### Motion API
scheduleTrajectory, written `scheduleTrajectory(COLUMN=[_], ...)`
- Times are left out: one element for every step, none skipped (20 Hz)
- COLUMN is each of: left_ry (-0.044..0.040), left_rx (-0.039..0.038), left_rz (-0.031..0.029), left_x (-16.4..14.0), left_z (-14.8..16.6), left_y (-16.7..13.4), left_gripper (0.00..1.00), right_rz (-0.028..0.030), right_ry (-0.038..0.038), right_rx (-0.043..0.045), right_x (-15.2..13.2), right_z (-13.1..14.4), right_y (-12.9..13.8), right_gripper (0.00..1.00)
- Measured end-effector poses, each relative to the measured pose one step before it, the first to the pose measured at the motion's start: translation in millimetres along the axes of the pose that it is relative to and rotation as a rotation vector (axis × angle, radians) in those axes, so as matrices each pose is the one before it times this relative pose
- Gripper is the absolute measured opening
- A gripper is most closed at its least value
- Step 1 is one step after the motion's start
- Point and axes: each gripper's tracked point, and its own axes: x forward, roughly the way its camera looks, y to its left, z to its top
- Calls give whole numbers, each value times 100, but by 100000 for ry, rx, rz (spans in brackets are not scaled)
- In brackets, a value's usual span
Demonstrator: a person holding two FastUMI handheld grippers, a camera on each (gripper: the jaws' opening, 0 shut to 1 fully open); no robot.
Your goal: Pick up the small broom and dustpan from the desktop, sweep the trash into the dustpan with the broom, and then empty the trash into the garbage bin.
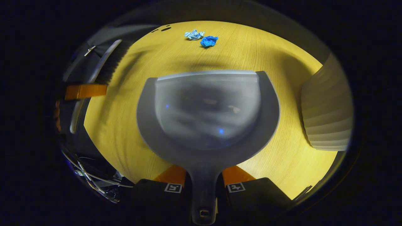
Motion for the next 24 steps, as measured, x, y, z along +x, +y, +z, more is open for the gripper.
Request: scheduleTrajectory(left_ry=[-183, -165, -128, -295, -20, 175, 682, 861, 667, 784, 649, -613, -646, 704, 866, 1249, 1305, -252, 506, 362, -9, -625, -984, -1740], left_rx=[5365, 5691, 5955, 5627, 4714, 3703, 3176, 3266, 2859, 2357, 2430, 4061, 3947, 5364, 4888, 4862, 4910, 5042, 4813, 4855, 5396, 5565, 5513, 5569], left_rz=[-554, -474, -71, -163, -577, -411, -12, -199, -515, -419, -89, 607, 949, 1571, 800, 205, 271, 708, -80, -550, -449, -843, -1431, -1851], left_x=[648, 688, 830, 843, 916, 738, 877, 878, 758, 832, 628, 366, 4, 191, 290, 403, 243, 196, 69, -48, -78, -85, -219, -240], left_z=[1546, 1461, 1549, 1351, 1293, 852, 822, 541, 537, 455, 559, 903, 893, 754, 613, 696, 594, 986, 886, 772, 942, 886, 1071, 669], left_y=[-19, 68, 145, 148, 57, -21, -23, -47, -143, -274, -80, 217, 439, 641, 420, 253, 278, 423, 74, -94, -124, -187, -312, -230], left_gripper=[26, 26, 29, 22, 26, 26, 26, 26, 26, 26, 26, 26, 26, 26, 23, 26, 26, 26, 26, 25, 26, 29, 26, 26], right_rz=[294, -1038, -645, 42, -123, -165, -165, -492, -863, -889, -167, -234, -709, -937, -1082, -1077, -878, -414, -245, -205, -58, 169, 317, -14], right_ry=[138, 604, 607, 250, 302, 73, 53, 370, 293, 21, -137, -98, -506, -165, -173, -369, -296, -283, -127, 131, 142, -271, -368, -97], right_rx=[377, -162, 490, 1425, 1689, 1279, 974, 870, 891, 1110, 1119, 323, -439, -870, -803, -591, -102, 232, 271, -150, -102, 423, 41, -612], right_x=[81, 63, 99, -98, -224, -340, -488, -332, -410, -443, -305, -275, -103, -231, -389, -272, -179, -199, -169, -10, 11, -26, 72, 30], right_z=[18, -80, -59, -43, -173, -296, -410, -359, -553, -439, -192, -172, -207, -290, -381, -304, -246, -210, -161, -163, -128, 68, 69, -18], right_y=[-73, -318, -140, -81, -116, -212, -270, -307, -471, -390, -106, -154, -276, -343, -384, -388, -281, -114, 17, -12, -8, 107, 88, -179], right_gripper=[36, 36, 35, 35, 36, 35, 35, 35, 35, 35, 35, 35, 35, 35, 35, 35, 35, 35, 35, 35, 35, 35, 35, 35])
